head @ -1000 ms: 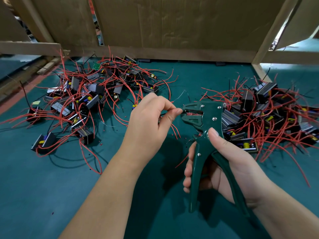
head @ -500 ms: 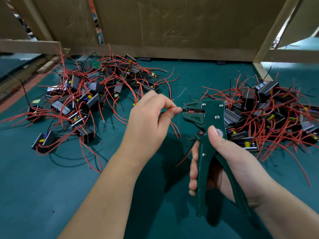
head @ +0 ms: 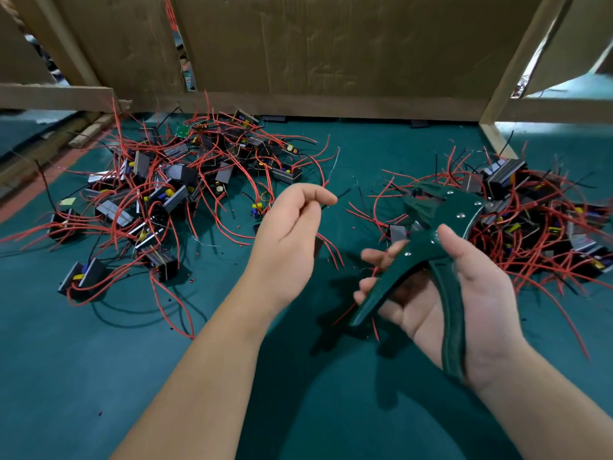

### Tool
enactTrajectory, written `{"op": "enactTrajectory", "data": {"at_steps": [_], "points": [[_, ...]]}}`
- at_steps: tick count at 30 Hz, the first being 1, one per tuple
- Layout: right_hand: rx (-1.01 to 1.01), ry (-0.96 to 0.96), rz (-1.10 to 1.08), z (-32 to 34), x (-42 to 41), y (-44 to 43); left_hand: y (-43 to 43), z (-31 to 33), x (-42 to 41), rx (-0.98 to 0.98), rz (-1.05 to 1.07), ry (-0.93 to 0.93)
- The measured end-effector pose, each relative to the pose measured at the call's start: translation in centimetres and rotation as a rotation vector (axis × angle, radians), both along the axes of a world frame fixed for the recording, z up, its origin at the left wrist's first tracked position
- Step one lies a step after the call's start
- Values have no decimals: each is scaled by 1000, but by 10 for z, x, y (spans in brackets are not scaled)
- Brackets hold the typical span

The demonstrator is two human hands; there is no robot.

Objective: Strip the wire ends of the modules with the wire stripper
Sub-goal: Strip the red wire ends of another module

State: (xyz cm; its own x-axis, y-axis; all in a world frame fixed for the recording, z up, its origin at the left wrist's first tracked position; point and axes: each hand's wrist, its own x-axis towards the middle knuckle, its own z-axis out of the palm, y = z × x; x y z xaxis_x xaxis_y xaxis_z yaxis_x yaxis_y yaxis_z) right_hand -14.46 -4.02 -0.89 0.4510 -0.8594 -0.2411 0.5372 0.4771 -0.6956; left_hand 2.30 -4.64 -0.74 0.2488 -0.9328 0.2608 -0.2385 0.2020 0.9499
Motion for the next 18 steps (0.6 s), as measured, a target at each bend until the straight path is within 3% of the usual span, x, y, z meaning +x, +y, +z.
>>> {"op": "enactTrajectory", "data": {"at_steps": [4, 6, 9, 12, 14, 17, 18], "points": [[-61, 9, 224, -2, 2, 7, 2, 13, -4, 108, -177, 696], [-109, 2, 377, -4, 3, 11, 5, 16, -2, 127, -344, 919], [-186, 50, 464, -3, 1, 15, 10, 15, -1, 104, -448, 919], [-223, 14, 305, -3, 3, 14, 2, 14, 3, 97, -302, 887], [-295, -14, 109, 0, 1, 11, -4, 15, 6, 53, -69, 646], [-319, 8, -129, 6, -8, 3, -7, 2, 20, 100, 306, -278], [-306, 37, -178, 7, -11, 1, -7, -4, 25, 147, 382, -446]]}}
